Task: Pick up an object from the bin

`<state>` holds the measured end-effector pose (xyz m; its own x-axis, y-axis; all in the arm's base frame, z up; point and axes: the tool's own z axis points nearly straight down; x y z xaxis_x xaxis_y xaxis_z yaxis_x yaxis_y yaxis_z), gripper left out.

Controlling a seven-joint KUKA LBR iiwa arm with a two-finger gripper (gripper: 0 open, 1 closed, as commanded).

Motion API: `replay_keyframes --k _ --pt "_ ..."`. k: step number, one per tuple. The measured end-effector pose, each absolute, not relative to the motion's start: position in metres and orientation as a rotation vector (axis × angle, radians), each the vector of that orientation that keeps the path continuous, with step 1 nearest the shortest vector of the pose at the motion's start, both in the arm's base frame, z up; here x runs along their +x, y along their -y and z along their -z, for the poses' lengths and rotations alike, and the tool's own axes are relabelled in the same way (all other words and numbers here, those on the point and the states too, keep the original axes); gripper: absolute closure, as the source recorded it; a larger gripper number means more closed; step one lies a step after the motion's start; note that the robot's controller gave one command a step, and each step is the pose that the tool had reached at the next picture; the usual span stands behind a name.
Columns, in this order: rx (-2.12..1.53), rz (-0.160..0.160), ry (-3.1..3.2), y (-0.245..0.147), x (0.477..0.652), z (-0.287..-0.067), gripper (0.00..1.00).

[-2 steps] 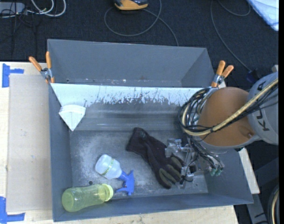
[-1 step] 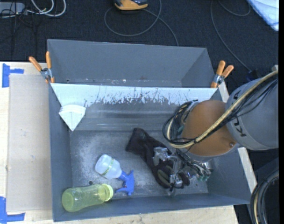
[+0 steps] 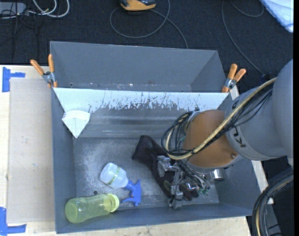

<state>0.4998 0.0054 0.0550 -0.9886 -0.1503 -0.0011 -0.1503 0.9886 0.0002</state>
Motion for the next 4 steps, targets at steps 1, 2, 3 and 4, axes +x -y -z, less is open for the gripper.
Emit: replay_keyframes --k 1,2,3,4 --pt "-0.144 -0.002 -3.146 -0.009 0.505 -0.059 0.0" --pt "-0.173 -0.002 -3.134 -0.003 0.518 -0.064 0.0" --pt "0.152 -0.001 -3.146 0.023 0.494 -0.07 1.0" --pt "0.15 -0.001 -3.146 0.023 0.494 -0.07 1.0"
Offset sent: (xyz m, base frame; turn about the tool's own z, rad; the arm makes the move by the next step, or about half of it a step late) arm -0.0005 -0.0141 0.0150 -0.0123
